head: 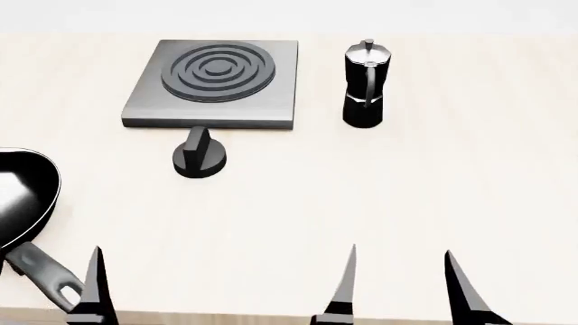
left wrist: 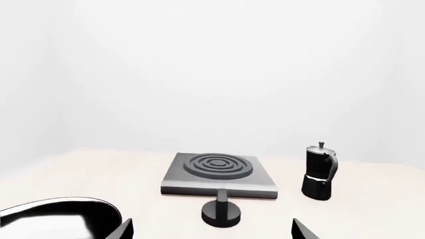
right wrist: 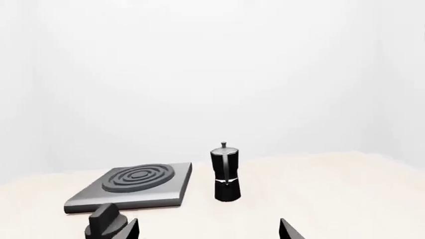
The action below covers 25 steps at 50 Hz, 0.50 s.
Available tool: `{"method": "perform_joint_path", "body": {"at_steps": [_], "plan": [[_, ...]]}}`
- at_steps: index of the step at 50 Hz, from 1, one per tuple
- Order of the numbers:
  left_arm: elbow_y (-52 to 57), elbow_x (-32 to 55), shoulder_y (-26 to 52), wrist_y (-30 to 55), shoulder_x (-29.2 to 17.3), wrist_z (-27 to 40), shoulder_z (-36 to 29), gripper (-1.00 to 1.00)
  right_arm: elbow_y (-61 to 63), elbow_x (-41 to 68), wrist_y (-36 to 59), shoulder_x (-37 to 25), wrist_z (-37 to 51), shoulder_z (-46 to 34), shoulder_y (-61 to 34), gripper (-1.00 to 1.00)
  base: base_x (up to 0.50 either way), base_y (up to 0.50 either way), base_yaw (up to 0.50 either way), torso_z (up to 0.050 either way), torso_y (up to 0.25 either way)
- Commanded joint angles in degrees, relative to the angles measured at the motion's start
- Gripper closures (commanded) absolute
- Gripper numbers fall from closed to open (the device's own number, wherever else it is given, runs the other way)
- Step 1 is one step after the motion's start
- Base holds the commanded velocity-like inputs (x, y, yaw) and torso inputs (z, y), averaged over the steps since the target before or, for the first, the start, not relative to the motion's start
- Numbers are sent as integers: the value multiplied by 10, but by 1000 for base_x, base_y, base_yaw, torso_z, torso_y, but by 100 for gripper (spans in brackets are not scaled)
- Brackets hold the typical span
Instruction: Turn on the stove.
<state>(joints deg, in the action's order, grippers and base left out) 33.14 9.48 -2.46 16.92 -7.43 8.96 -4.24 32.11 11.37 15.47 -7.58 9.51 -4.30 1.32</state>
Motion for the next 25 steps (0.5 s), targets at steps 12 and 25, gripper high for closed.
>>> {"method": "perform_joint_path", "body": {"at_steps": [12,25], "plan": [[86,36,-3,24,-17,15,9,-100,113,3,76,-26,30,-20,-18,-100,0,0,0,0,0],[83,33,-4,23,-26,22,2,-100,106,32,51,-22,28,-9,-13,-100,215,0,0,0,0]]}}
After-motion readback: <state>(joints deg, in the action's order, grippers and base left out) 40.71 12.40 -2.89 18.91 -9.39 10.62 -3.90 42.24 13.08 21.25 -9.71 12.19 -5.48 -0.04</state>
